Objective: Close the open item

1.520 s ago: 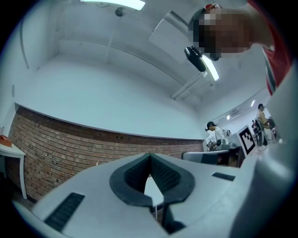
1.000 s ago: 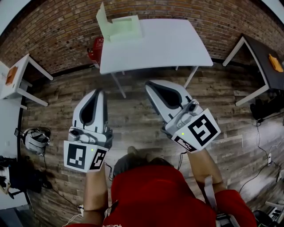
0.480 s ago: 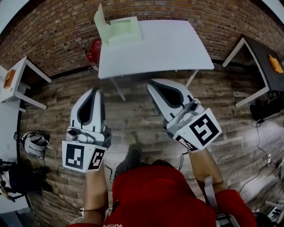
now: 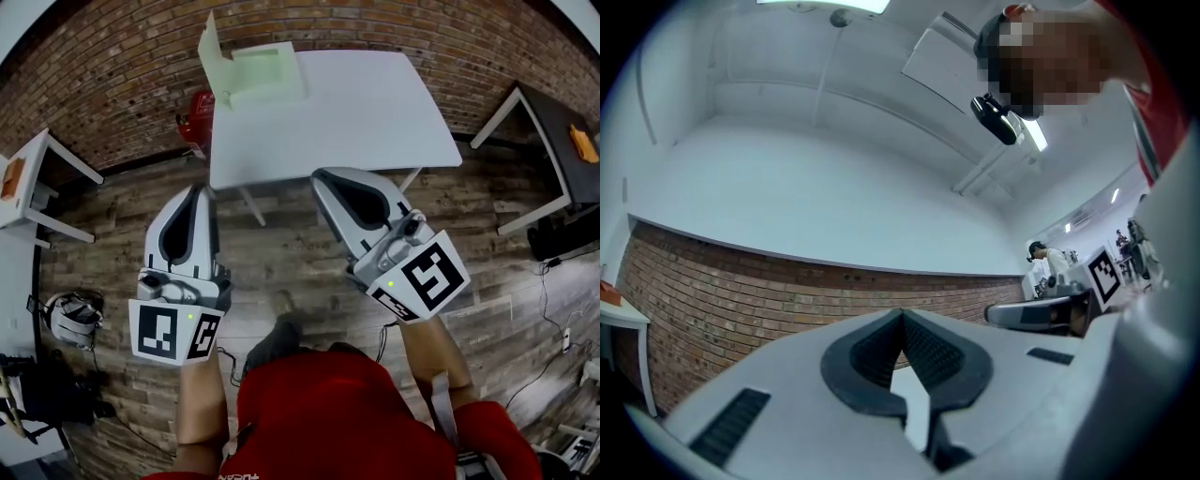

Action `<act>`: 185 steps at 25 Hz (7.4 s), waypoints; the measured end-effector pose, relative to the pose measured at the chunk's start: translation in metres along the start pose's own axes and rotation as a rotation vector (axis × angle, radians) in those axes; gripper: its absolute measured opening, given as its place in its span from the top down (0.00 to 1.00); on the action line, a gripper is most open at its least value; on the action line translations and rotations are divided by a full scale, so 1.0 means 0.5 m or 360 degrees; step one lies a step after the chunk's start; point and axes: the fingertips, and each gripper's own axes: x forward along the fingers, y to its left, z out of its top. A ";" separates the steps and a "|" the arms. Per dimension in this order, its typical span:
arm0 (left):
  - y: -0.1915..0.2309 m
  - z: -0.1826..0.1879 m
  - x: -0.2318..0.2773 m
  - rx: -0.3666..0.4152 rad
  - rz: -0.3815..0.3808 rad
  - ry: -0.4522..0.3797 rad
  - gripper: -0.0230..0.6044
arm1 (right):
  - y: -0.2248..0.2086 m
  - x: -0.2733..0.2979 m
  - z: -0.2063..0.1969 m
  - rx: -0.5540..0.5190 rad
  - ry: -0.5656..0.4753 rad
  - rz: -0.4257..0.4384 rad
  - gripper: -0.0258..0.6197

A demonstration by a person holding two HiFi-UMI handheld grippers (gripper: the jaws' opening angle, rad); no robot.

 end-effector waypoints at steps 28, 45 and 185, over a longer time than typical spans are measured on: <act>0.332 -0.099 0.228 -0.0070 -0.0122 0.0005 0.94 | -0.125 0.375 -0.076 -0.0070 0.0107 -0.0121 0.91; 0.381 -0.142 0.304 -0.0064 -0.0121 0.0059 0.94 | -0.190 0.427 -0.115 -0.0054 0.0150 -0.0141 0.91; 0.494 -0.535 0.883 0.0117 0.0043 0.0686 0.88 | -0.786 0.600 -0.812 0.0808 0.1135 -0.0134 0.59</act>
